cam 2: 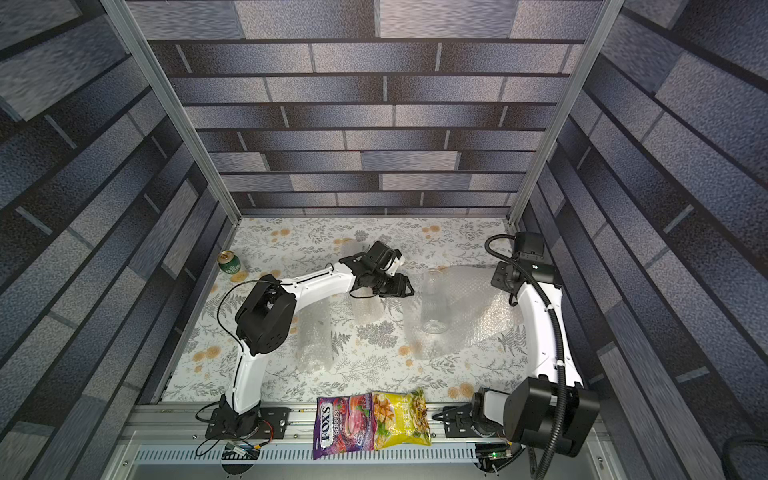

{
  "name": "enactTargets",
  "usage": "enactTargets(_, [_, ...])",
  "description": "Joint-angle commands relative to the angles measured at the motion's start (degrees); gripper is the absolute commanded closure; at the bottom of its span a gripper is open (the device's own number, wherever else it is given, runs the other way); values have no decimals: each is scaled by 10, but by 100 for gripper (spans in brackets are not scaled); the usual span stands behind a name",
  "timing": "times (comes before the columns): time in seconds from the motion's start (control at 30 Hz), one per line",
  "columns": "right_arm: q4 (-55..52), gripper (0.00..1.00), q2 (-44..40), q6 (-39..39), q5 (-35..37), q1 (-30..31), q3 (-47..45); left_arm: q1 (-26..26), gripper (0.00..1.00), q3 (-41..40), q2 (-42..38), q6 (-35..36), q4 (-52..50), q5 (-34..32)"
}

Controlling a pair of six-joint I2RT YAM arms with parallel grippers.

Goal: Unwrap the vase from the bubble wrap
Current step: Unwrap the bubble wrap at the center of the board, then pick up the vase from the bubble wrap.

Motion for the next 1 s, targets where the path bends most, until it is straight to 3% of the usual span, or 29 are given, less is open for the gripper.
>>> enactTargets(0.0, [-9, 100, 8, -7, 19, -7, 21, 4, 35, -40, -86, 37, 7, -72])
enactTargets(0.13, [-8, 99, 15, -7, 12, -8, 20, 20, 34, -99, -164, 62, 27, -114])
enactTargets(0.3, [-8, 78, 9, -12, 17, -8, 17, 61, 28, -173, -256, 63, 48, -127])
enactTargets(0.4, [-11, 56, 1, -12, 23, -8, 22, 86, 28, -188, -288, 54, 18, -130])
enactTargets(0.5, [-13, 47, -12, -13, 11, -8, 32, 90, 28, -201, -317, 66, -12, -173])
enactTargets(0.73, [-24, 42, -17, 12, -153, 16, 48, 110, 25, -263, -378, 67, 21, -188])
enactTargets(0.87, [-19, 38, 5, 25, -152, 115, 48, 121, 14, -280, -382, 54, 21, -179])
enactTargets(0.97, [6, 36, 31, 53, -173, 152, 40, 122, 11, -294, -385, 50, 27, -178])
